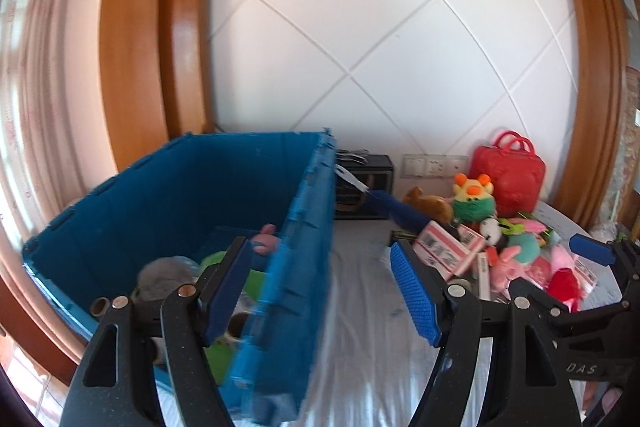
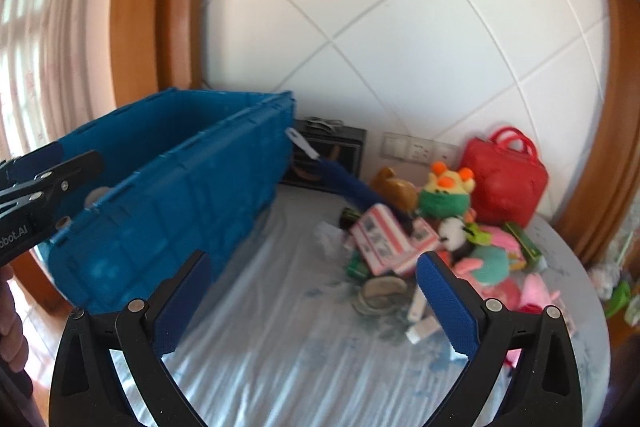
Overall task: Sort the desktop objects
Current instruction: 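Move both tools back over the pile toward the pig plush and box, then grasp the white medicine box with left while right grasps the red-dress pig plush, then lift and carry the medicine box and pig plush over the blue crate, then open both grippers to drop the box and plush into the crate, then move both tools back over the pile toward the tape roll and wipes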
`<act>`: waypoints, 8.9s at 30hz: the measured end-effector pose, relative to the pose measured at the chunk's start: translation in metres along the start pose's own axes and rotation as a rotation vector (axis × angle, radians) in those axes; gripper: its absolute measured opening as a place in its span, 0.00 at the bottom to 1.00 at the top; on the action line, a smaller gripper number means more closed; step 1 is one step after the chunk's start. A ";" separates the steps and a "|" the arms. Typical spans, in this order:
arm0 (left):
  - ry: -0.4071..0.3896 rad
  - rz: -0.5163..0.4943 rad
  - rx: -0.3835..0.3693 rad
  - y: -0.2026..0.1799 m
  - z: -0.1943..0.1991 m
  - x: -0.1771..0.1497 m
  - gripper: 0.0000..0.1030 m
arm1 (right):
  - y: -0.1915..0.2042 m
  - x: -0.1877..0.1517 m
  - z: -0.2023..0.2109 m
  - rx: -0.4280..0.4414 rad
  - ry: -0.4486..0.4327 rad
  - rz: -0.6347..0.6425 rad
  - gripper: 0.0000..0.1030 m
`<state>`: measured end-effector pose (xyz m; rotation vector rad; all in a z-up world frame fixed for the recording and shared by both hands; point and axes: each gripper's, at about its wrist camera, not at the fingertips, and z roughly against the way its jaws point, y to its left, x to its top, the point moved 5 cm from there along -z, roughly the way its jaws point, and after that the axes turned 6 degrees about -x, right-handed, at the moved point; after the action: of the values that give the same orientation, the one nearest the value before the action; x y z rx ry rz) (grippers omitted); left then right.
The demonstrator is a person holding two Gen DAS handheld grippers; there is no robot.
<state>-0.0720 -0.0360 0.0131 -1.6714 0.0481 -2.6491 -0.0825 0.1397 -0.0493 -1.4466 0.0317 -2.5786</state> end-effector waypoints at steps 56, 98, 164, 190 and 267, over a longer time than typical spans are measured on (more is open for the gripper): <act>0.700 -0.179 -0.268 -0.315 -0.312 -0.216 0.69 | -0.390 -0.250 -0.145 -0.276 0.589 -0.385 1.00; 0.645 -0.092 -0.279 -0.330 -0.273 -0.217 0.30 | -0.361 -0.241 -0.190 -0.126 0.559 -0.421 0.72; -0.004 0.171 0.361 0.230 -0.020 0.000 0.30 | 0.265 0.106 -0.030 0.354 -0.147 0.242 0.74; 0.026 0.183 0.329 0.232 -0.019 -0.006 0.63 | 0.266 0.096 -0.045 0.274 -0.144 0.295 1.00; 0.300 -0.037 -0.080 -0.212 -0.146 -0.087 0.64 | -0.329 -0.120 -0.080 -0.223 0.269 -0.196 1.00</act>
<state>-0.1642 0.1810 -0.1220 -1.2890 0.1265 -2.9384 -0.1391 0.4776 -0.1568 -1.2087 0.2321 -2.9976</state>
